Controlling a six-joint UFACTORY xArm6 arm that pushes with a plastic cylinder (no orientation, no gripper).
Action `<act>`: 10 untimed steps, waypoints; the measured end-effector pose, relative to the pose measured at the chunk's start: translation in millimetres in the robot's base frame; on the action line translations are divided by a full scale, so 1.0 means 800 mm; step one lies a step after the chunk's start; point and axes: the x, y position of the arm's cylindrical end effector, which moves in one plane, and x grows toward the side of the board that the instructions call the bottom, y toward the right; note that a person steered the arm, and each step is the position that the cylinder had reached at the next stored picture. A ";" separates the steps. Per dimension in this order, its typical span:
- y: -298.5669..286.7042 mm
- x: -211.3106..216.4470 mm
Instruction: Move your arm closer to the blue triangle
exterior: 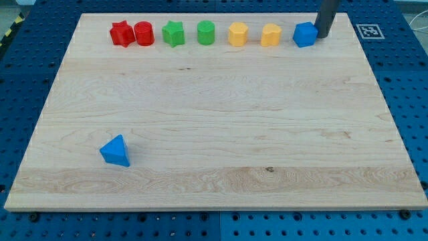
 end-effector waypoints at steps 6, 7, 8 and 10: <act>-0.080 0.105; -0.143 0.111; -0.208 0.139; -0.355 0.193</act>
